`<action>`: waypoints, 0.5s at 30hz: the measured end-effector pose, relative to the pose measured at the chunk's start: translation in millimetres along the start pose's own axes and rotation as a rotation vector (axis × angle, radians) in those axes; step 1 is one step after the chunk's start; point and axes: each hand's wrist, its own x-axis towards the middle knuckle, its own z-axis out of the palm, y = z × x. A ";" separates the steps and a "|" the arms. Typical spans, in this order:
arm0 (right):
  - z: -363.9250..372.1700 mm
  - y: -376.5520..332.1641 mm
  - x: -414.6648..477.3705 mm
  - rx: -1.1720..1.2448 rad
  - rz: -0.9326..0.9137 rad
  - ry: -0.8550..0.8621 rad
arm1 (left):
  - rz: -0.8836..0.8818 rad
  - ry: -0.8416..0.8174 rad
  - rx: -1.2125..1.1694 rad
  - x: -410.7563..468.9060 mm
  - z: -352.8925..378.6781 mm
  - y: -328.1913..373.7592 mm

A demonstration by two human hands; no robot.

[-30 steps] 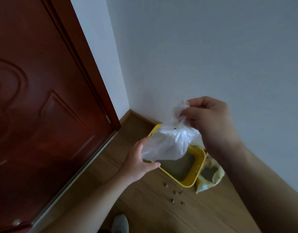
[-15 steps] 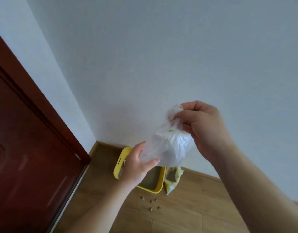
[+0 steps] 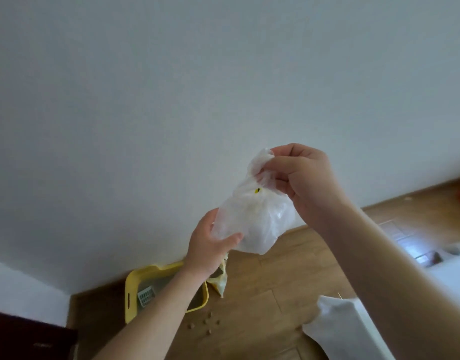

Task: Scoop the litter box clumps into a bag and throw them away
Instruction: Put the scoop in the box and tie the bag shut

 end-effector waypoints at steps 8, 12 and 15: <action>-137.8 -7.0 6.5 0.080 0.021 0.233 | 0.042 -0.211 0.110 40.2 134.6 28.7; -206.3 -12.8 19.2 0.111 0.009 0.306 | 0.040 -0.278 0.118 64.9 204.5 44.3; -255.3 -20.2 31.6 0.105 0.011 0.347 | 0.041 -0.304 0.103 85.7 251.5 57.8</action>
